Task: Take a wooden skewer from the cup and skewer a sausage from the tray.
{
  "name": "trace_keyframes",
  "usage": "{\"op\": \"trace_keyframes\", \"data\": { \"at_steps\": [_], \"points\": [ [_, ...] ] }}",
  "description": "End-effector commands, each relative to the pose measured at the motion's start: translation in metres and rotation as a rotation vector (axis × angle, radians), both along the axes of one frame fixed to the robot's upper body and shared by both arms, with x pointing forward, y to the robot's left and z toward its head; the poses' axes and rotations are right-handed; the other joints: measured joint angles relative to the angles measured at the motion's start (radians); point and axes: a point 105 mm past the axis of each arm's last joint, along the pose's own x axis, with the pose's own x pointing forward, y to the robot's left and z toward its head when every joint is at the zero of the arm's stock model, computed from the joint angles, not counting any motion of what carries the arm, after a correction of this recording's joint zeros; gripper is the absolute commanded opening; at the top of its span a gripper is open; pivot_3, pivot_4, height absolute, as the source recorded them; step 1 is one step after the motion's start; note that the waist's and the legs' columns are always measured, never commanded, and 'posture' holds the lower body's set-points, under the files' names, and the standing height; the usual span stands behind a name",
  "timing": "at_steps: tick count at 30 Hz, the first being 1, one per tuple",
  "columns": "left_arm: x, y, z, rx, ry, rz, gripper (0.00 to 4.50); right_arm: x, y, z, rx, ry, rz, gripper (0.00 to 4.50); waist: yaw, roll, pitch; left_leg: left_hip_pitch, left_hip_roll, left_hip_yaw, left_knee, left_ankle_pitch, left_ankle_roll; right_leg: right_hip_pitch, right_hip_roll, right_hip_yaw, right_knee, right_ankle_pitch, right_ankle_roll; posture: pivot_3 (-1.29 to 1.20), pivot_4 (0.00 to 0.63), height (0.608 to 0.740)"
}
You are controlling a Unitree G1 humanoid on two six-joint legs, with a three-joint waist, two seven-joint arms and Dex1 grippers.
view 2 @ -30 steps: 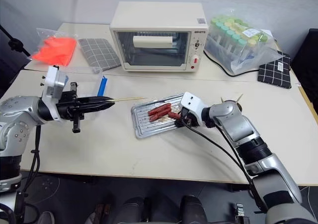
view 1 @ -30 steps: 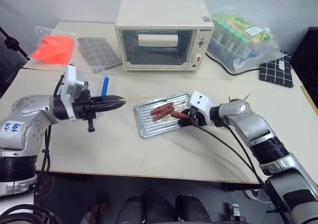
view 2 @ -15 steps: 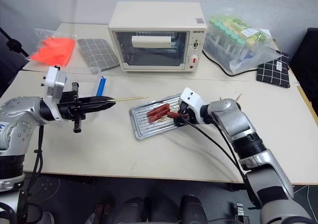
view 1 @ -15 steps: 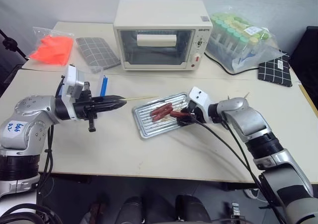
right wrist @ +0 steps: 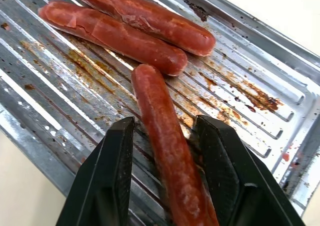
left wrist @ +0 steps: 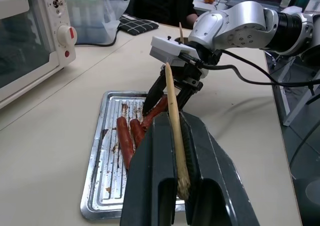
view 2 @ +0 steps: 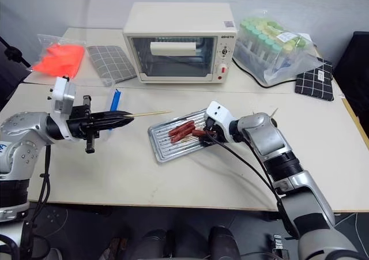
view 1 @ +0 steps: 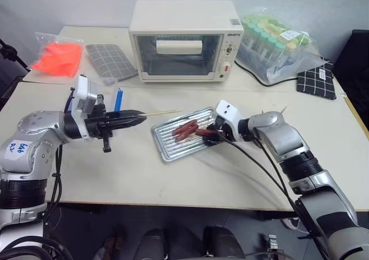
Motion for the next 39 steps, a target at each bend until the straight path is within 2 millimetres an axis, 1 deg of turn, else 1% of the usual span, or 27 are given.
{"op": "trace_keyframes", "data": {
  "at_steps": [1, 3, 4, 8, 11, 14, 16, 19, 21, 24, 29, 33, 39],
  "points": [
    [-0.001, 0.000, 0.008, -0.003, -0.047, -0.003, 0.00, -0.003, -0.002, -0.008, -0.019, 0.018, -0.003, 1.13, -0.001, 0.000, 0.000, 0.000, 0.000, 0.000, 0.000, 0.000, 0.000, 0.000, 0.000, 0.000, 0.000, 0.000, 0.000, 0.00, 0.150, 0.740],
    [-0.001, -0.001, 0.008, -0.004, -0.046, -0.004, 0.00, -0.004, -0.003, -0.009, -0.022, 0.020, -0.004, 0.41, -0.002, 0.000, 0.000, 0.000, 0.000, 0.000, 0.000, 0.000, 0.000, 0.000, 0.000, 0.000, 0.000, 0.000, 0.000, 0.00, 0.150, 0.740],
    [0.000, -0.001, 0.008, -0.005, -0.046, -0.005, 0.00, -0.004, -0.003, -0.009, -0.023, 0.019, -0.005, 0.21, -0.002, 0.000, 0.000, 0.000, 0.000, 0.000, 0.000, 0.000, 0.000, 0.000, 0.000, 0.000, 0.000, 0.000, 0.000, 0.00, 0.150, 0.740],
    [0.001, -0.001, 0.008, -0.006, -0.044, -0.006, 0.00, -0.006, -0.004, -0.007, -0.018, 0.020, -0.009, 0.21, -0.001, 0.000, 0.000, 0.000, 0.000, 0.000, 0.000, 0.000, 0.000, 0.000, 0.000, 0.000, 0.000, 0.000, 0.000, 0.00, 0.150, 0.740],
    [0.002, -0.001, 0.008, -0.013, -0.035, -0.012, 0.00, -0.007, -0.005, -0.001, -0.014, 0.005, -0.005, 0.21, -0.001, 0.000, 0.000, 0.000, 0.000, 0.000, 0.000, 0.000, 0.000, 0.000, 0.000, 0.000, 0.000, 0.000, 0.000, 0.00, 0.150, 0.740],
    [0.003, -0.001, 0.007, -0.006, -0.023, -0.030, 0.00, -0.013, -0.005, 0.015, -0.002, -0.015, 0.022, 0.21, 0.000, 0.000, 0.000, 0.000, 0.000, 0.000, 0.000, 0.000, 0.000, 0.000, 0.000, 0.000, 0.000, 0.000, 0.000, 0.00, 0.150, 0.740],
    [0.001, -0.003, 0.007, 0.003, -0.011, -0.060, 0.00, -0.022, -0.009, 0.033, 0.005, -0.019, 0.055, 0.21, 0.001, 0.000, 0.000, 0.000, 0.000, 0.000, 0.000, 0.000, 0.000, 0.000, 0.000, 0.000, 0.000, 0.000, 0.000, 0.00, 0.150, 0.740],
    [-0.003, -0.007, 0.006, 0.023, 0.014, -0.117, 0.00, -0.039, -0.015, 0.052, -0.013, -0.017, 0.106, 0.21, 0.001, 0.000, 0.000, -0.001, -0.001, 0.000, 0.000, 0.000, 0.000, 0.000, -0.001, 0.000, 0.000, 0.000, 0.000, 0.00, 0.150, 0.740],
    [-0.007, -0.010, 0.001, 0.067, 0.021, -0.169, 0.00, -0.051, -0.022, 0.064, -0.049, -0.032, 0.140, 0.21, 0.001, 0.000, 0.000, -0.001, -0.001, 0.000, 0.000, 0.000, 0.000, -0.001, 0.000, 0.000, 0.000, 0.000, 0.000, 0.00, 0.150, 0.740],
    [-0.010, -0.013, -0.002, 0.107, 0.031, -0.220, 0.00, -0.065, -0.028, 0.078, -0.086, -0.046, 0.174, 0.21, 0.002, 0.000, 0.000, -0.001, -0.001, 0.000, 0.000, 0.000, 0.000, -0.001, 0.000, 0.000, 0.000, 0.000, 0.000, 0.00, 0.150, 0.740],
    [-0.011, -0.018, 0.000, 0.143, 0.029, -0.289, 0.00, -0.082, -0.034, 0.098, -0.121, -0.065, 0.209, 0.21, 0.002, 0.000, 0.000, -0.001, -0.001, 0.000, 0.000, 0.000, 0.000, -0.001, 0.000, 0.000, 0.000, 0.000, 0.000, 0.00, 0.150, 0.740],
    [-0.006, -0.023, 0.001, 0.151, 0.015, -0.314, 0.00, -0.092, -0.033, 0.107, -0.127, -0.075, 0.233, 0.21, 0.001, 0.000, 0.000, -0.001, 0.000, 0.000, 0.000, 0.000, 0.000, -0.001, 0.000, 0.000, -0.001, 0.000, 0.000, 0.00, 0.150, 0.740],
    [0.001, -0.029, 0.002, 0.149, -0.001, -0.326, 0.00, -0.102, -0.029, 0.107, -0.120, -0.071, 0.249, 0.21, 0.003, 0.000, 0.000, -0.001, -0.001, 0.000, 0.000, 0.000, 0.000, -0.001, -0.001, 0.000, 0.000, 0.000, 0.000, 0.00, 0.150, 0.740]
  ]
}}
